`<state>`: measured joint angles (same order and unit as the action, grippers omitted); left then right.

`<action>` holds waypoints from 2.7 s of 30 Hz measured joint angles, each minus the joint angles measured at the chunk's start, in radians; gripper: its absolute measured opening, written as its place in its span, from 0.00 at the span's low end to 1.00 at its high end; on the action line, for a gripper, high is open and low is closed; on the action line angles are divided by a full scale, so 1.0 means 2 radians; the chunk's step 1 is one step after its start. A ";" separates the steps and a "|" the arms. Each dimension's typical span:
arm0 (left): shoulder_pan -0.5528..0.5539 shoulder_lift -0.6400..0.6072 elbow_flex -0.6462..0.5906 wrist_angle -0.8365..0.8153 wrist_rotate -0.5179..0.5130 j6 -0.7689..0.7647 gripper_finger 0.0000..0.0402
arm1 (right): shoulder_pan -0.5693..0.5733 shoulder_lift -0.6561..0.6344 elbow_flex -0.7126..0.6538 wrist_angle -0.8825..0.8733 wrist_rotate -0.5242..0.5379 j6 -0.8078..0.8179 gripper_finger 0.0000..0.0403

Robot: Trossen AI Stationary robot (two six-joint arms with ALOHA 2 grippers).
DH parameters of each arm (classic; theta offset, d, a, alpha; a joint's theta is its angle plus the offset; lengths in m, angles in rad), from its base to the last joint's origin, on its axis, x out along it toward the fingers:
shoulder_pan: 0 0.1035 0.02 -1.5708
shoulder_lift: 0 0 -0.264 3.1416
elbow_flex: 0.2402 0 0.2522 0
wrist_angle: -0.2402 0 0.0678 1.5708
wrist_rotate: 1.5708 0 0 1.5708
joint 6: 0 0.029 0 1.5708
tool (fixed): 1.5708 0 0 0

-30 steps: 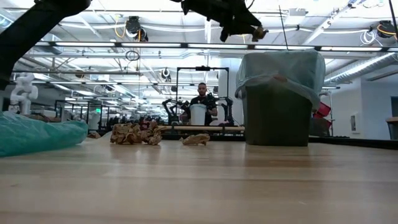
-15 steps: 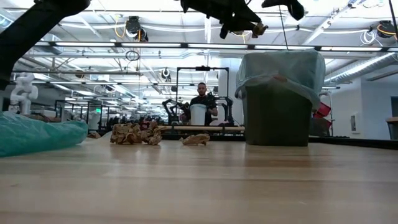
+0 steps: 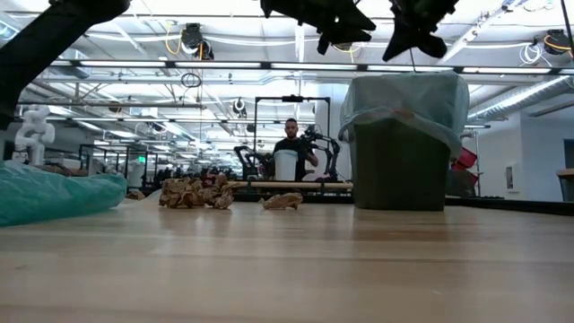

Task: Place trash/remove bag and relplace
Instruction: Put the brown napkin into the trash bin

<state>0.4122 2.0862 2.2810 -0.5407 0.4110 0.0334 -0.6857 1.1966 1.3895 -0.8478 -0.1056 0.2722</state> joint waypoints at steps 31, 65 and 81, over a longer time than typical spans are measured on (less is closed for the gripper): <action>0.126 -0.377 -0.175 -0.424 -0.169 -0.027 0.00 | 0.198 0.203 0.000 0.185 -0.073 -0.073 0.19; 0.140 -0.515 -0.288 -0.377 -0.112 -0.027 0.00 | 0.248 0.468 0.050 0.193 0.024 -0.023 0.05; 0.140 -0.515 -0.288 -0.344 -0.116 -0.032 0.00 | 0.246 0.328 0.422 -0.172 0.265 0.004 0.00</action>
<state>0.6926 1.0554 1.7054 -1.2295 0.1790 -0.0299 -0.1934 1.8519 2.2340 -1.1921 0.4244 0.2812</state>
